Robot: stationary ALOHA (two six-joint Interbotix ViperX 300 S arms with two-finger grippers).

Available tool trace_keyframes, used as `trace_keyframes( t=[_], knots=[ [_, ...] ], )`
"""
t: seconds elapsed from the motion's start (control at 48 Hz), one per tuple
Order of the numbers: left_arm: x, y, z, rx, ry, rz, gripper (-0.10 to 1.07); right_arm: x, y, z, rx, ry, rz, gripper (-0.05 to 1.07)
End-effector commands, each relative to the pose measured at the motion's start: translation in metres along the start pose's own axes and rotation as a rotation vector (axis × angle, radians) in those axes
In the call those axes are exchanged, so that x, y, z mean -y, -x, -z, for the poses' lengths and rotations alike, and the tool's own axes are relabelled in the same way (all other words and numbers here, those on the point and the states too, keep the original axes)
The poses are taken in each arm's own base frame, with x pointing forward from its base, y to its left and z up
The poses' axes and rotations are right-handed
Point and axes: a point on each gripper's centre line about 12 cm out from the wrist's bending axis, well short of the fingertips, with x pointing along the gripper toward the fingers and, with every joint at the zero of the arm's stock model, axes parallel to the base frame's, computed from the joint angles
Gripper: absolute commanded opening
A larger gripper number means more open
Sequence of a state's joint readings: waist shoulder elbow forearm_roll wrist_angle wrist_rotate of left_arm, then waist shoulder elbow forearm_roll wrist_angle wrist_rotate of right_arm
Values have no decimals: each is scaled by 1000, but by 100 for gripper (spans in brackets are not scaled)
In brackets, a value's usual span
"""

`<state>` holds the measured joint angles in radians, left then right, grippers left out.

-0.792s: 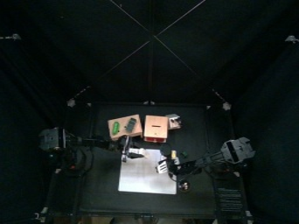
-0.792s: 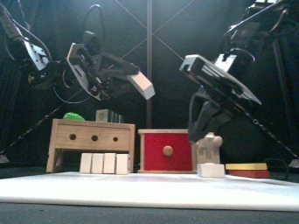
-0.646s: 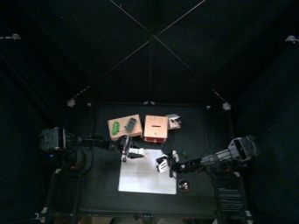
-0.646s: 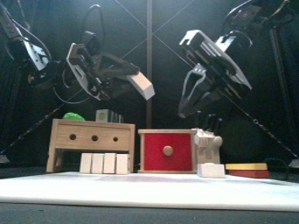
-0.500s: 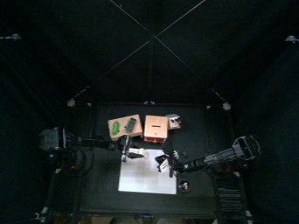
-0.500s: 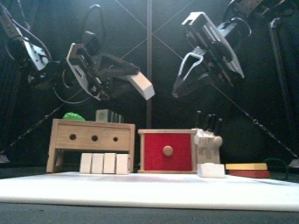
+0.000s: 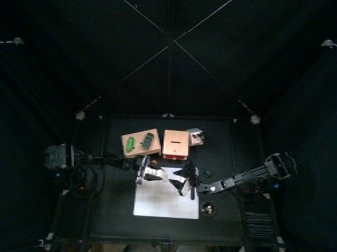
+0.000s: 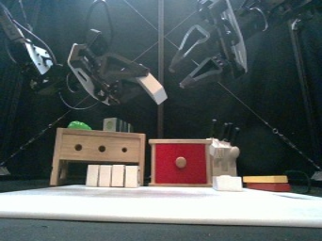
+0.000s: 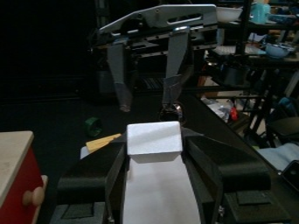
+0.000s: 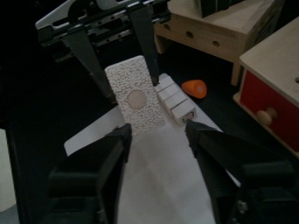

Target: Hand over rice to right arm

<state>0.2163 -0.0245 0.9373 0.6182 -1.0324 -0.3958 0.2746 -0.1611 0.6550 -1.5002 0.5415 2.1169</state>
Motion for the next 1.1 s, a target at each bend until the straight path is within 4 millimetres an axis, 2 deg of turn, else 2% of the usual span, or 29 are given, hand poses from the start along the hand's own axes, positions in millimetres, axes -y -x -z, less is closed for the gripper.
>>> trace_keyframes(
  t=[0.0, 0.104, 0.333, 0.583, 0.646, 0.812, 0.917, 1.083],
  knots=[
    [0, -5, -15, 48, -24, 10, 67, -10, 0, -6, 5, 14, -53, 103],
    [3, -8, -17, 56, -24, 22, 69, -20, -10, 0, -37, 37, -107, 103],
    [11, -14, -22, 70, -34, 55, 69, -8, -25, -9, -19, 46, -76, 103],
    [8, -16, -21, 70, -26, 42, 69, -14, -36, -4, -24, 94, -81, 101],
    [7, -15, -21, 70, -26, 39, 69, -14, -36, -6, -18, 95, -82, 97],
    [6, -14, -19, 61, -23, 34, 69, -16, -36, -10, -7, 94, -87, 69],
    [6, -14, -19, 61, -22, 33, 69, -17, -36, -11, -6, 88, -88, 56],
    [4, -14, -20, 67, -10, 15, 70, -17, -36, -10, -11, 79, -85, 53]
  ],
)
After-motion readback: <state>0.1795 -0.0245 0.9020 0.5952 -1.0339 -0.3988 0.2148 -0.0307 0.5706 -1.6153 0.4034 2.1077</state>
